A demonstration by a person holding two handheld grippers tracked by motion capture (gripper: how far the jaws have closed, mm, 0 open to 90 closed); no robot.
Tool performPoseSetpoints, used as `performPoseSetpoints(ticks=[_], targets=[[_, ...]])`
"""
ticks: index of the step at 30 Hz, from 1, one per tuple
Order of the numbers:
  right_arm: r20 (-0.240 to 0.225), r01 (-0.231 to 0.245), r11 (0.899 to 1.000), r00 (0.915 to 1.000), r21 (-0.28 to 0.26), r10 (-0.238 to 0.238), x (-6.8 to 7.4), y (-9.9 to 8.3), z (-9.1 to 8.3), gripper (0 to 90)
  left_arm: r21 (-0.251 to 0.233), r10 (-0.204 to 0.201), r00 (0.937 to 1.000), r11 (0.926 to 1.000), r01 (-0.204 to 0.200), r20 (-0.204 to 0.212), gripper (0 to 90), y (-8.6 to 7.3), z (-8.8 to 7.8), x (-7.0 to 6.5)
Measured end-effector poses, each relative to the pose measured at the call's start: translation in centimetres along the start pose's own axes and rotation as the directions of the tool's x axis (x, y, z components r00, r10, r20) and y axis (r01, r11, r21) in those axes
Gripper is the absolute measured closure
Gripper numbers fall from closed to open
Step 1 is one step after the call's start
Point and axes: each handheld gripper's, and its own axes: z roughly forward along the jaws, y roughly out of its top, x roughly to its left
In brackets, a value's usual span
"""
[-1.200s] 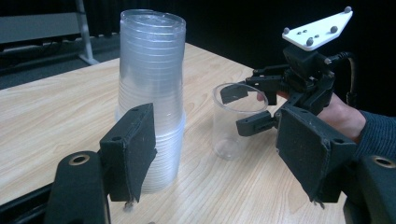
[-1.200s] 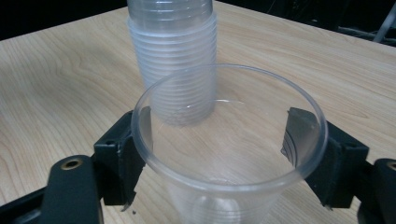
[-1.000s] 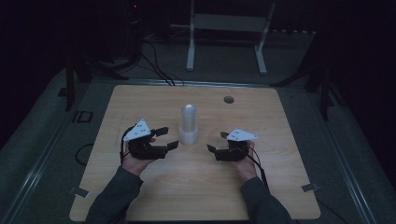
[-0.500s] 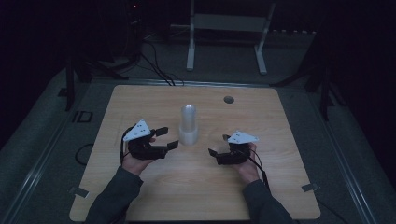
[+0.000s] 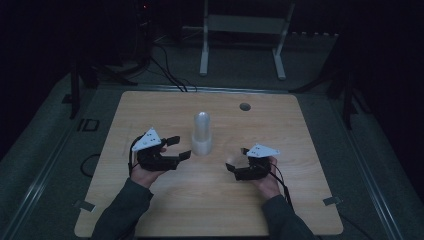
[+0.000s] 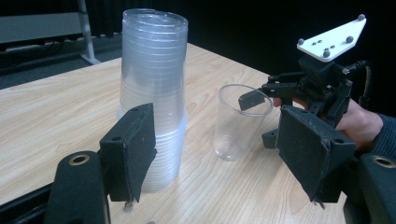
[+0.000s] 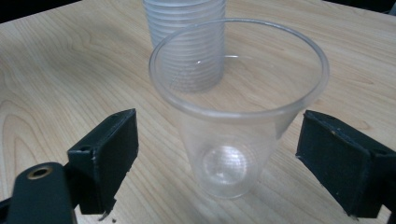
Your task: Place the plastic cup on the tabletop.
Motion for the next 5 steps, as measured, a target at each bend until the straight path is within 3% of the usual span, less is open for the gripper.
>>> performPoseSetpoints(ticks=[5], targets=[[-0.003,-0.003,1.0,1.0,0.004,0.003,-0.03,-0.18,-0.16,12.6,-0.003,0.001,1.0,1.0,-0.001,-0.002,28.6,0.04,-0.05,0.02]])
